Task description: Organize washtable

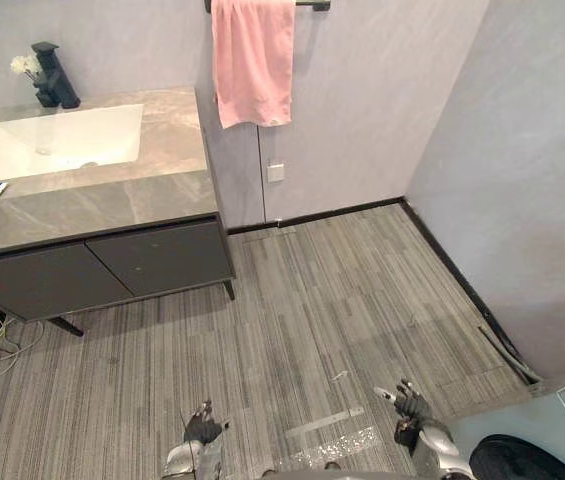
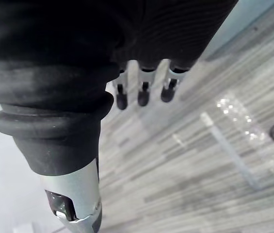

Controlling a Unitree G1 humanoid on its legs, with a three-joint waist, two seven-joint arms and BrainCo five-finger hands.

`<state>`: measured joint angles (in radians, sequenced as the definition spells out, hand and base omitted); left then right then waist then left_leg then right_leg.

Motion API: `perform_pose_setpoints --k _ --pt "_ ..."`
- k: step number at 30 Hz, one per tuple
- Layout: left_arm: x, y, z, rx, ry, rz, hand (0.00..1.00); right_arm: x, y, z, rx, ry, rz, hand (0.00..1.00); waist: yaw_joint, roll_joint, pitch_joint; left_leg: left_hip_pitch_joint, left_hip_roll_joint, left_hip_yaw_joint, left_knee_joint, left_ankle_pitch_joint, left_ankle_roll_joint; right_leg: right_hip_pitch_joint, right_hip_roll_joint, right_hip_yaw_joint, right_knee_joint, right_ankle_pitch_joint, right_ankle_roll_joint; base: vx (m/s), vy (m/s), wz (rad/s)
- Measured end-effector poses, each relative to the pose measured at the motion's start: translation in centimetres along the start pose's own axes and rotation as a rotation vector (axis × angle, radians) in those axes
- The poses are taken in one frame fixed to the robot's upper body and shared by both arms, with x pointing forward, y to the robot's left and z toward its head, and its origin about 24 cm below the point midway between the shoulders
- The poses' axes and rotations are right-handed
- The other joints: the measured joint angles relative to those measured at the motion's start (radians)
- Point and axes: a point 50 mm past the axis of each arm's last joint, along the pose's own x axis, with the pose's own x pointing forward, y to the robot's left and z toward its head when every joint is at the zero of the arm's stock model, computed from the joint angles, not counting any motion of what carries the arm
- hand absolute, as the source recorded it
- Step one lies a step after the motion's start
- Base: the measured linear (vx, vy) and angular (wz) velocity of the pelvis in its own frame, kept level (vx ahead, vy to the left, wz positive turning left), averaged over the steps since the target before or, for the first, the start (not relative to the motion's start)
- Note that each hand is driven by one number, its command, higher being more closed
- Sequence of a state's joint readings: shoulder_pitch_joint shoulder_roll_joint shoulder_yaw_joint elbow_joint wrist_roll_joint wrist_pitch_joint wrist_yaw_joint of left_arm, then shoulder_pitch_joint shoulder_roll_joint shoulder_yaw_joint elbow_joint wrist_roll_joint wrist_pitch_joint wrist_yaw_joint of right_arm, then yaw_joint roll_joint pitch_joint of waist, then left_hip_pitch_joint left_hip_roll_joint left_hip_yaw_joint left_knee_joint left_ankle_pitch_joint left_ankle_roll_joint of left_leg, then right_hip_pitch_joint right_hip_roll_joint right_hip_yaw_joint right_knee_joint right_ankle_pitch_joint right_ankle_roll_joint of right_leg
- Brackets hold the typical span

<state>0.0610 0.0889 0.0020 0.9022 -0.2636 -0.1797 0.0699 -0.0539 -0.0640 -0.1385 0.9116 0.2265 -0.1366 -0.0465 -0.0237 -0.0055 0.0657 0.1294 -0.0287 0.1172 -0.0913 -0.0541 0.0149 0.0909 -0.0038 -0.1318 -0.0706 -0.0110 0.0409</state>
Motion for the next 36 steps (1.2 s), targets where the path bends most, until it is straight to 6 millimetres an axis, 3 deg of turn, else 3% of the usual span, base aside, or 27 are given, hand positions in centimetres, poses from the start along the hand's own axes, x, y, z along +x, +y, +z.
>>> perform_pose_setpoints --k 7,15,20,22,24,26,28,30,31,33,34,36 --pt "-0.5 0.1 -0.2 -0.036 -0.016 0.025 0.00 -0.4 0.6 -0.4 0.023 -0.010 0.004 0.00 -0.002 0.000 0.000 0.000 -0.002 0.000 0.004 -0.003 -0.004 0.001 -0.003 -0.001 0.000 0.004 -0.005 -0.01 -0.005 0.00" --pt "-1.3 0.0 -1.9 -0.075 0.033 0.052 0.00 -1.3 -0.2 -2.4 0.036 0.045 -0.026 0.00 -0.001 0.001 0.000 -0.011 -0.004 -0.003 0.027 -0.006 -0.007 0.002 -0.008 -0.002 0.001 0.006 -0.009 -0.06 -0.024 0.01" --pt "-1.3 -0.4 -2.1 -0.080 0.040 0.048 0.00 -1.4 -0.3 -2.7 0.052 0.053 -0.036 0.00 0.011 0.005 -0.003 -0.053 -0.003 0.022 0.028 -0.004 -0.004 -0.057 -0.007 0.022 0.022 0.010 -0.015 -0.06 -0.018 -0.13" --pt "-1.5 -0.3 -2.4 -0.080 0.046 0.050 0.00 -1.3 -0.2 -2.5 0.077 0.049 -0.041 0.00 0.013 0.009 0.001 -0.071 -0.001 0.028 0.045 -0.020 0.008 -0.103 -0.009 0.029 0.092 -0.025 -0.006 -0.01 0.010 -0.20" --pt "-1.4 -0.4 -2.2 -0.078 0.043 0.045 0.00 -1.3 -0.3 -2.4 0.108 0.048 -0.060 0.00 0.014 0.016 0.035 -0.090 0.012 0.037 0.114 -0.080 0.045 -0.213 -0.022 0.028 0.361 -0.101 0.054 -0.01 0.032 -0.20" --pt "-1.4 0.0 -2.1 -0.061 0.039 0.048 0.00 -1.5 0.0 -2.7 0.124 0.057 -0.060 0.00 0.008 0.016 0.065 -0.082 0.025 0.034 0.169 -0.118 0.048 -0.350 -0.040 0.021 0.655 -0.111 0.038 0.04 0.035 -0.03" --pt "-1.2 0.7 -1.8 -0.040 0.033 0.057 0.00 -1.7 0.2 -3.2 0.135 0.073 -0.059 0.00 0.006 -0.002 0.082 -0.072 0.034 0.030 0.202 -0.150 0.043 -0.427 -0.075 -0.006 0.766 -0.158 0.037 0.19 0.008 0.07" --pt "-1.0 0.9 -1.2 -0.027 0.017 0.059 0.00 -1.7 0.2 -3.3 0.139 0.074 -0.062 0.00 0.007 -0.007 0.088 -0.054 0.058 0.020 0.203 -0.171 0.023 -0.452 -0.092 -0.054 0.674 -0.169 0.037 0.26 -0.023 0.04" --pt "-0.8 1.1 -0.8 -0.023 0.007 0.063 0.00 -1.7 0.1 -3.2 0.138 0.071 -0.064 0.00 0.006 -0.001 0.092 -0.035 0.082 0.019 0.190 -0.183 0.008 -0.457 -0.088 -0.086 0.552 -0.156 0.040 0.28 -0.039 -0.03" --pt "-0.6 1.1 -0.4 -0.023 -0.006 0.063 0.00 -1.7 -0.1 -3.3 0.136 0.073 -0.068 0.00 -0.002 -0.003 0.098 0.013 0.100 0.020 0.148 -0.196 -0.025 -0.459 -0.085 -0.122 0.303 -0.068 0.059 0.49 -0.114 -0.03" --pt "-0.4 0.9 0.0 -0.023 -0.016 0.058 0.00 -1.7 0.0 -3.3 0.136 0.074 -0.067 0.00 -0.019 -0.020 0.109 0.063 0.096 0.021 0.122 -0.216 -0.054 -0.472 -0.101 -0.139 0.178 -0.010 0.063 0.61 -0.182 0.08" --pt "-0.2 0.8 0.3 -0.024 -0.023 0.053 0.00 -1.8 -0.2 -3.5 0.133 0.084 -0.071 0.00 -0.030 -0.025 0.110 0.095 0.112 0.026 0.122 -0.244 -0.093 -0.498 -0.106 -0.147 0.184 -0.001 0.050 0.52 -0.192 0.24"
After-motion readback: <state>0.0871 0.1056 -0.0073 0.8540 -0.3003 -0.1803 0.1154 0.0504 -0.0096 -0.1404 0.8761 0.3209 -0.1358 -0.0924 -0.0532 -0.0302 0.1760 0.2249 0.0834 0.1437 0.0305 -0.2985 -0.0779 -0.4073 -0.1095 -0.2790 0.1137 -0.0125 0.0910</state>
